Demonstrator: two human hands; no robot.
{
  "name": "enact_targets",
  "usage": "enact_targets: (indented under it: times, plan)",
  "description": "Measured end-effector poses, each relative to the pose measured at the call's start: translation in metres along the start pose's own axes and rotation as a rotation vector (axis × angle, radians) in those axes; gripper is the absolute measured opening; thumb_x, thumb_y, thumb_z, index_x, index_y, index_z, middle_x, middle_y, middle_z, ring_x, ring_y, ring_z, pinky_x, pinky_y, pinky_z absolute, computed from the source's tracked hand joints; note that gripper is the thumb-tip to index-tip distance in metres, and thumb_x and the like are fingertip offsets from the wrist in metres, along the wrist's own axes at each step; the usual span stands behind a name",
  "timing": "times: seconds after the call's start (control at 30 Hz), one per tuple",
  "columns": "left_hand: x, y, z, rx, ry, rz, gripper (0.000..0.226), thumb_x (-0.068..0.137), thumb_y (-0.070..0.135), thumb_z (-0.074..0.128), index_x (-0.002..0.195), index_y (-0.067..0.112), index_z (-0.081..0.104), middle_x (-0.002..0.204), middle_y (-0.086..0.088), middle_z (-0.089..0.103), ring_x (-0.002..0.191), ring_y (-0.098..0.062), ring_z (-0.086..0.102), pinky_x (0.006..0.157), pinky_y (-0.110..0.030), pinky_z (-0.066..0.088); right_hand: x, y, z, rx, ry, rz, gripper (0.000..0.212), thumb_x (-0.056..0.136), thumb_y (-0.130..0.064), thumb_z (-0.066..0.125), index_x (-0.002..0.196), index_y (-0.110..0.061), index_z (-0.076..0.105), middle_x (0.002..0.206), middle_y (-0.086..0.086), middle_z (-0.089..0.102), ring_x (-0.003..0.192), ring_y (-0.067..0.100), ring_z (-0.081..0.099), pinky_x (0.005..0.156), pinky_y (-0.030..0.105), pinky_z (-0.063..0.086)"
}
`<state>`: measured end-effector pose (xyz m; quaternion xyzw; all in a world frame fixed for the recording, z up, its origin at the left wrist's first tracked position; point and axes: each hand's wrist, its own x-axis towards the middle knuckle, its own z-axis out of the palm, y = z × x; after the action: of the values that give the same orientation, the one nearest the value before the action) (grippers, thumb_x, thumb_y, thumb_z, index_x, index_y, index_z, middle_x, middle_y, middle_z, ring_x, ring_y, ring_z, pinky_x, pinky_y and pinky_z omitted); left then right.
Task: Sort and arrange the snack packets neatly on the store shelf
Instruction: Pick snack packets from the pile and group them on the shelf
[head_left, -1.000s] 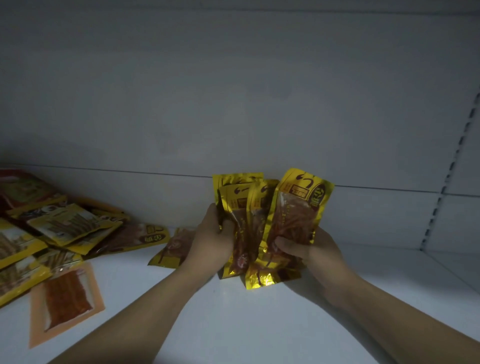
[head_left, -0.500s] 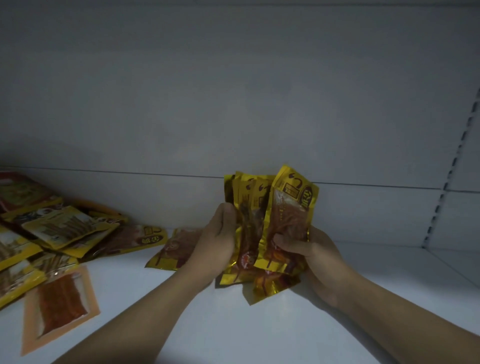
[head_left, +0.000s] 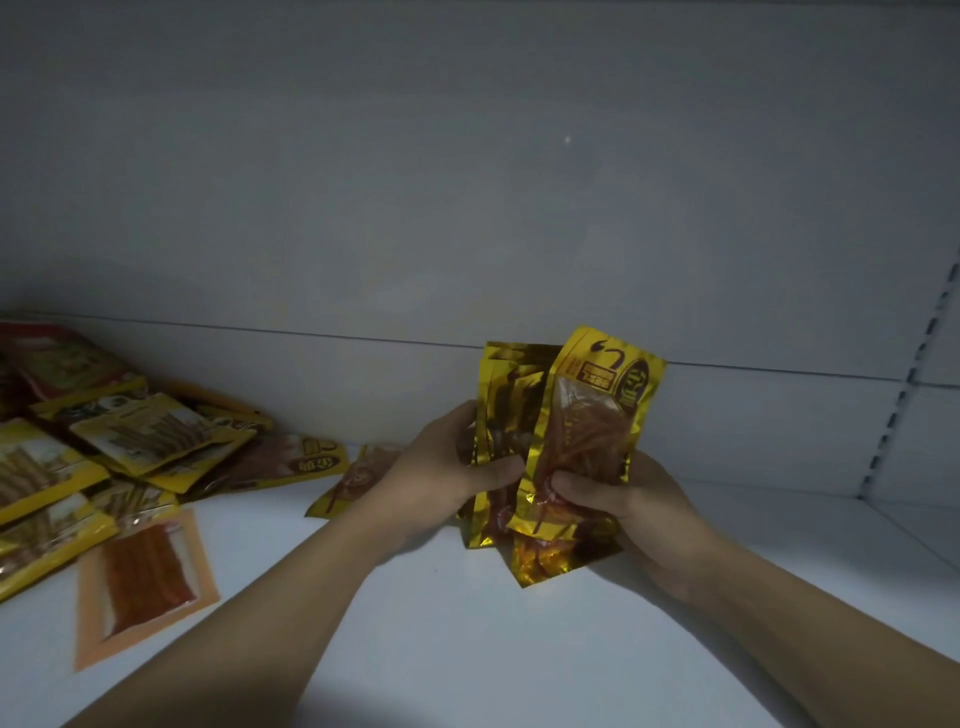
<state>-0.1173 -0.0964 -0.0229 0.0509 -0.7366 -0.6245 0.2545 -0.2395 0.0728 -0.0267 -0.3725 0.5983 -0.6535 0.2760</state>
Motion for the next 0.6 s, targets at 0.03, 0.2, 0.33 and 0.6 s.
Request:
enact_targets:
  times: [0.03, 0.2, 0.33, 0.6]
  plan:
    - [0.001, -0.002, -0.001, 0.01, 0.015, -0.007, 0.055, 0.07, 0.023, 0.084, 0.12, 0.02, 0.063, 0.111, 0.0, 0.075, 0.103, -0.018, 0.071, 0.079, -0.029, 0.058, 0.0, 0.001, 0.001, -0.058, 0.034, -0.001, 0.064, 0.061, -0.032, 0.086, 0.121, -0.017, 0.067, 0.112, 0.001, 0.074, 0.104, 0.025, 0.071, 0.098, 0.047, 0.051]
    - [0.004, -0.007, -0.001, 0.136, 0.231, 0.02, 0.046, 0.069, 0.024, 0.088, 0.11, 0.026, 0.068, 0.102, 0.008, 0.076, 0.096, -0.012, 0.072, 0.09, -0.043, 0.057, 0.003, 0.005, -0.005, -0.221, 0.232, -0.025, 0.038, 0.065, -0.031, 0.089, 0.1, -0.024, 0.074, 0.09, -0.014, 0.076, 0.082, 0.009, 0.073, 0.074, 0.027, 0.056]
    - [0.007, -0.004, -0.004, 0.083, 0.249, 0.044, 0.05, 0.063, 0.026, 0.084, 0.11, 0.026, 0.068, 0.103, 0.004, 0.076, 0.097, -0.016, 0.072, 0.089, -0.046, 0.057, 0.006, 0.003, -0.01, -0.138, 0.273, -0.056, 0.048, 0.059, -0.026, 0.089, 0.103, -0.02, 0.073, 0.091, -0.01, 0.077, 0.082, 0.01, 0.074, 0.069, 0.022, 0.057]
    - [0.002, -0.005, 0.005, -0.042, -0.088, -0.06, 0.072, 0.065, 0.021, 0.091, 0.129, 0.02, 0.06, 0.123, -0.005, 0.07, 0.115, -0.027, 0.066, 0.101, -0.052, 0.048, 0.005, 0.008, -0.011, 0.02, 0.095, -0.063, 0.061, 0.058, -0.025, 0.09, 0.115, -0.013, 0.07, 0.112, 0.005, 0.074, 0.102, 0.026, 0.071, 0.094, 0.044, 0.051]
